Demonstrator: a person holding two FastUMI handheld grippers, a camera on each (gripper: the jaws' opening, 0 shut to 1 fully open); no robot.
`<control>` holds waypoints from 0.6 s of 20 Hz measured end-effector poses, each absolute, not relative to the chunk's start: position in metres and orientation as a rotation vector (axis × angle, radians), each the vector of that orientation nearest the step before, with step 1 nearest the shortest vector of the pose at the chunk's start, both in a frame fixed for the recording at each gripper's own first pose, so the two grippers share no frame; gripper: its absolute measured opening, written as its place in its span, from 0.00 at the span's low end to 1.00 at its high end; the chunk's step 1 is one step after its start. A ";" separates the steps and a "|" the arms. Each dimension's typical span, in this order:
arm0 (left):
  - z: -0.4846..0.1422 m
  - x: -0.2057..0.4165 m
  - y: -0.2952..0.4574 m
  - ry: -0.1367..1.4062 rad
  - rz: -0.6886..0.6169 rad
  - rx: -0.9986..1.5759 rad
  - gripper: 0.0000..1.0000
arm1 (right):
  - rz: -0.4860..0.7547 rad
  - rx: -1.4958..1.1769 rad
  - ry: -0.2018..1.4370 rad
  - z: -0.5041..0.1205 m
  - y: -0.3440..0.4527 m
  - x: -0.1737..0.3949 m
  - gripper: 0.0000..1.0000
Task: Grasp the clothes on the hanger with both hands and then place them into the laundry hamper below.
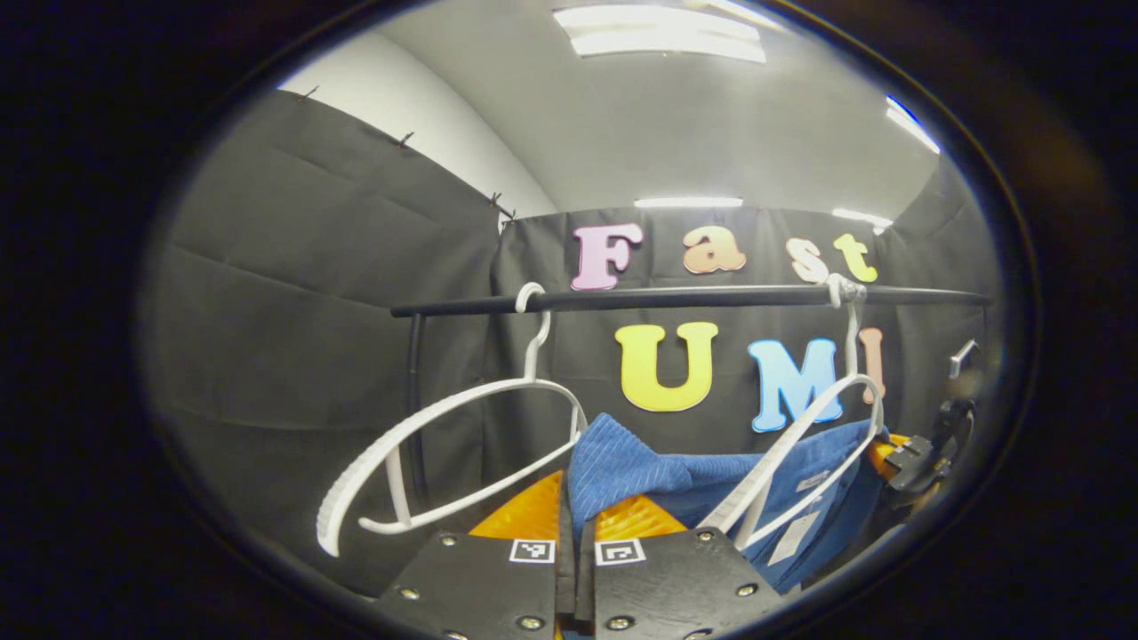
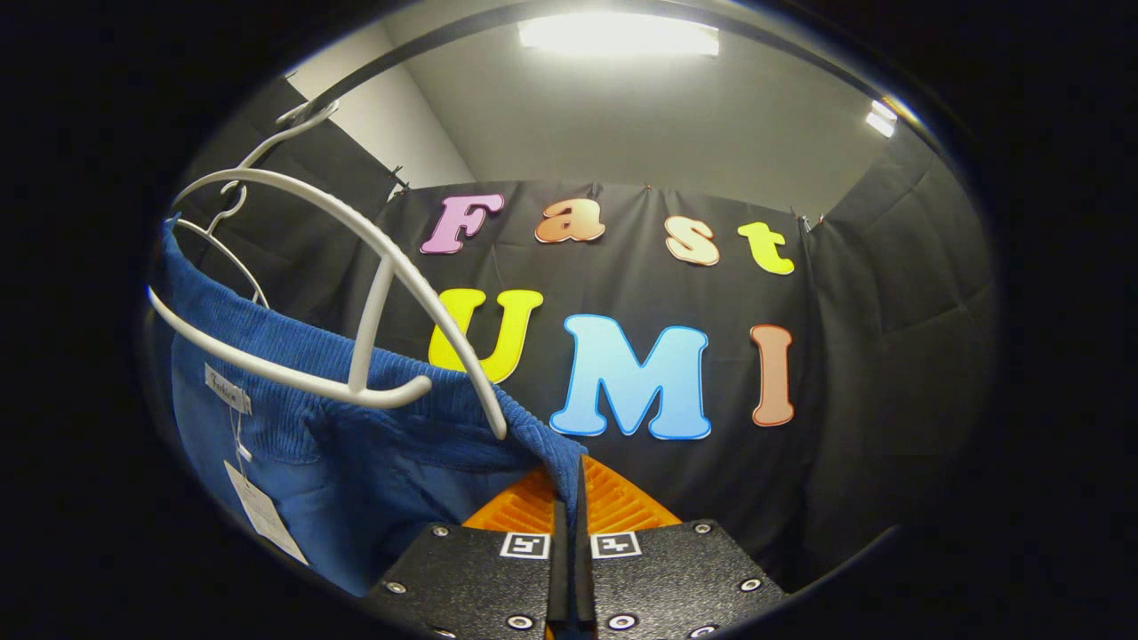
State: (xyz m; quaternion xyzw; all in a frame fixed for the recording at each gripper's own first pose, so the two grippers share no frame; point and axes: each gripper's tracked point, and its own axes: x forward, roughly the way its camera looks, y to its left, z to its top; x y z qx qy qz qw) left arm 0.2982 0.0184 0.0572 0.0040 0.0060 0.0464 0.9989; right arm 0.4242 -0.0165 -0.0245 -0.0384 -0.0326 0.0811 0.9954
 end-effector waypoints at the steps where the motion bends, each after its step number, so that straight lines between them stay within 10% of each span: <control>1: 0.052 0.297 0.019 0.025 0.098 0.007 0.01 | 0.166 -0.065 -0.041 -0.031 -0.015 0.423 0.02; 12: -0.006 0.253 0.029 0.114 0.173 -0.030 0.01 | 0.232 -0.060 0.053 -0.078 -0.001 0.377 0.02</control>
